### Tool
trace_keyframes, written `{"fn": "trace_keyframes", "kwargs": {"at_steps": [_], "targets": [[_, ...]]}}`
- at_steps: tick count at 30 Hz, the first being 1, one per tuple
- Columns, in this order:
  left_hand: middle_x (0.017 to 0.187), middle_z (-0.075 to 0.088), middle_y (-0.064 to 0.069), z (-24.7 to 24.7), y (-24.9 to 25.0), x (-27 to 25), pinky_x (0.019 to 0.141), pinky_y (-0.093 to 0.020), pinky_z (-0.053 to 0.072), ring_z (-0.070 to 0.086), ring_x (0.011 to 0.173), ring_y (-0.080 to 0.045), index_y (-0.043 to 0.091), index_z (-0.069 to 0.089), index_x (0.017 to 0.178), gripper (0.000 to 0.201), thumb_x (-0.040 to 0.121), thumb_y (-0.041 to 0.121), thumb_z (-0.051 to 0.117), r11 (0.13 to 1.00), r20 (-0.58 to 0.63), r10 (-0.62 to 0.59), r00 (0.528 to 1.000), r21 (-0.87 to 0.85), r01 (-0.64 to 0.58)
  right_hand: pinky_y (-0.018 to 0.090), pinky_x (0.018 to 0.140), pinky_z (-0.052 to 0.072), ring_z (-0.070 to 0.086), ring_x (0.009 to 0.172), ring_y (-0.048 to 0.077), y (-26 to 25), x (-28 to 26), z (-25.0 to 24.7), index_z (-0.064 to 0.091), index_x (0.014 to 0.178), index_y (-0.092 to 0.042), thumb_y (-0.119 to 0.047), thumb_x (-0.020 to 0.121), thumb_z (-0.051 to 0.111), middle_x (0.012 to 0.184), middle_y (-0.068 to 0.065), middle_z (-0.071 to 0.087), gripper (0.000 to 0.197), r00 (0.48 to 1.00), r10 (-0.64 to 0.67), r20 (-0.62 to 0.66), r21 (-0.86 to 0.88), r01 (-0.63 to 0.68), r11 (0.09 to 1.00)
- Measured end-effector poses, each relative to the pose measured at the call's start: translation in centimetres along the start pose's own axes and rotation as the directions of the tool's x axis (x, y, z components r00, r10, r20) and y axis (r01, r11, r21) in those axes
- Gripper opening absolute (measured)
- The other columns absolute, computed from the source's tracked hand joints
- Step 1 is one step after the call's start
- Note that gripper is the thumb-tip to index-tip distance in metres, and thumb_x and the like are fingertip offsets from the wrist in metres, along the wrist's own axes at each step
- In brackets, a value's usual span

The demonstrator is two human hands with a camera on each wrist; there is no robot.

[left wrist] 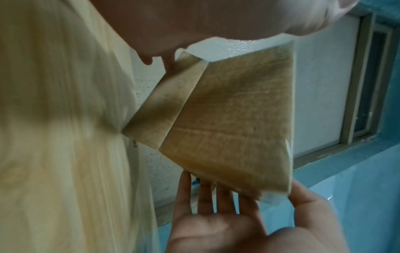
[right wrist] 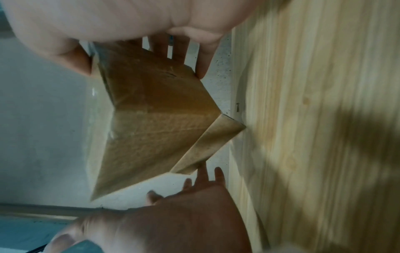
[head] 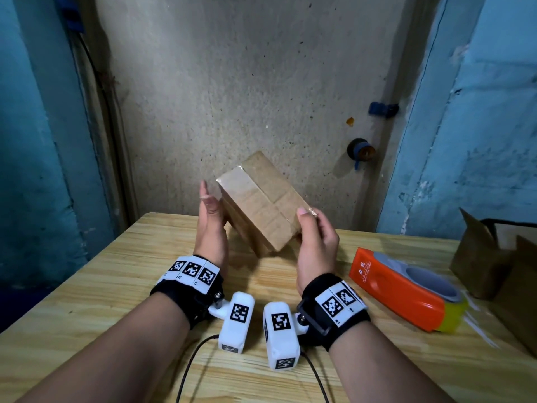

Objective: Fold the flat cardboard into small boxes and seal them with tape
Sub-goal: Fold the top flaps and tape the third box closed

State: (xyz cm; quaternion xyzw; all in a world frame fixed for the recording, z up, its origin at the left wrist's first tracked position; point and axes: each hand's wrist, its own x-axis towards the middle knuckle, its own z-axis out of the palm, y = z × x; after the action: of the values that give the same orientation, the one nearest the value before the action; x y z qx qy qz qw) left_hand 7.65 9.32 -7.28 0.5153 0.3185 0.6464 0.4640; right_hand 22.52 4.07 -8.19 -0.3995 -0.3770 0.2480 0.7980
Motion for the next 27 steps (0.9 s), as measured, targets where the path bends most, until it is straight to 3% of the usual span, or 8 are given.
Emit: {"fn": "trace_keyframes", "kwargs": {"at_steps": [2, 4, 8, 11, 14, 18, 21, 27], "targets": [[0.164, 0.031, 0.006, -0.3, 0.5, 0.2, 0.121, -0.049, 0.028, 0.044, 0.143, -0.022, 0.051, 0.021, 0.156, 0.118, 0.052, 0.106, 0.036, 1.0, -0.023, 0.021, 1.0, -0.023, -0.021, 0.026, 0.09, 0.054, 0.072, 0.101, 0.011, 0.0, 0.3, -0.1, 0.079, 0.092, -0.019, -0.036, 0.082, 0.071, 0.102, -0.002, 0.08, 0.022, 1.0, -0.011, -0.014, -0.005, 0.011, 1.0], [0.151, 0.053, 0.005, -0.4, 0.9, 0.3, 0.119, -0.051, 0.032, 0.05, 0.138, -0.018, 0.042, 0.042, 0.15, 0.109, 0.059, 0.103, 0.043, 0.999, -0.003, 0.021, 1.0, -0.029, -0.021, 0.028, 0.093, 0.053, 0.073, 0.107, 0.013, 0.1, 0.4, -0.1, 0.081, 0.092, -0.019, -0.02, 0.09, 0.071, 0.105, -0.001, 0.08, 0.01, 1.0, -0.016, -0.003, -0.029, 0.016, 0.999], [0.12, 0.073, 0.008, 0.2, 1.2, -0.2, 0.105, -0.048, 0.048, 0.062, 0.124, -0.022, 0.036, 0.064, 0.129, 0.08, 0.072, 0.089, 0.048, 0.993, 0.044, -0.067, 0.997, -0.093, 0.071, 0.046, 0.099, 0.057, 0.073, 0.106, 0.023, 0.6, 0.0, 0.5, 0.081, 0.094, -0.017, -0.031, 0.083, 0.066, 0.102, 0.003, 0.08, 0.023, 0.999, 0.047, 0.026, -0.065, -0.045, 0.997], [0.132, 0.068, 0.0, -0.2, 0.8, -0.3, 0.1, -0.05, 0.051, 0.063, 0.125, -0.024, 0.034, 0.059, 0.132, 0.101, 0.056, 0.101, 0.051, 0.989, 0.088, -0.065, 0.994, -0.129, 0.076, 0.046, 0.095, 0.057, 0.072, 0.097, 0.019, 0.2, -0.3, 0.7, 0.08, 0.09, -0.022, -0.033, 0.086, 0.066, 0.097, 0.001, 0.08, 0.019, 0.995, 0.087, 0.048, -0.076, -0.083, 0.994], [0.136, 0.062, -0.007, -0.4, 0.4, -0.2, 0.101, -0.051, 0.053, 0.064, 0.122, -0.022, 0.028, 0.055, 0.132, 0.104, 0.052, 0.094, 0.066, 0.99, 0.11, -0.026, 0.994, -0.138, 0.041, 0.049, 0.099, 0.058, 0.073, 0.1, 0.021, 0.4, -0.3, 0.5, 0.078, 0.095, -0.022, -0.033, 0.099, 0.067, 0.098, 0.0, 0.08, 0.016, 0.979, 0.197, 0.059, -0.143, -0.187, 0.972], [0.116, 0.071, 0.006, -0.1, -0.1, 0.1, 0.097, -0.036, 0.054, 0.069, 0.105, -0.009, 0.03, 0.057, 0.125, 0.072, 0.067, 0.069, 0.072, 0.99, 0.083, -0.009, 0.997, -0.142, 0.021, 0.052, 0.104, 0.056, 0.073, 0.109, 0.024, 1.6, -0.5, 1.0, 0.073, 0.108, -0.023, -0.059, 0.089, 0.072, 0.108, 0.001, 0.08, 0.04, 0.906, 0.42, 0.041, -0.11, -0.414, 0.904], [0.106, 0.074, 0.009, 0.1, 0.2, 0.0, 0.088, -0.026, 0.057, 0.07, 0.102, -0.006, 0.021, 0.056, 0.13, 0.078, 0.068, 0.067, 0.068, 0.984, 0.043, 0.017, 0.999, -0.175, -0.009, 0.056, 0.097, 0.058, 0.074, 0.11, 0.03, 1.5, -0.7, 1.1, 0.068, 0.125, -0.021, -0.054, 0.095, 0.069, 0.116, 0.008, 0.078, 0.045, 0.821, 0.563, 0.093, 0.036, -0.568, 0.822], [0.118, 0.07, -0.001, -0.5, -0.6, 0.7, 0.097, -0.046, 0.056, 0.069, 0.105, -0.014, 0.02, 0.057, 0.126, 0.087, 0.065, 0.082, 0.064, 0.997, -0.094, -0.001, 0.996, -0.08, -0.006, 0.049, 0.104, 0.054, 0.071, 0.117, 0.032, -0.1, -0.9, 1.2, 0.066, 0.135, -0.012, -0.042, 0.103, 0.059, 0.121, 0.015, 0.076, 0.045, 0.763, 0.615, 0.198, 0.187, -0.645, 0.741]]}}
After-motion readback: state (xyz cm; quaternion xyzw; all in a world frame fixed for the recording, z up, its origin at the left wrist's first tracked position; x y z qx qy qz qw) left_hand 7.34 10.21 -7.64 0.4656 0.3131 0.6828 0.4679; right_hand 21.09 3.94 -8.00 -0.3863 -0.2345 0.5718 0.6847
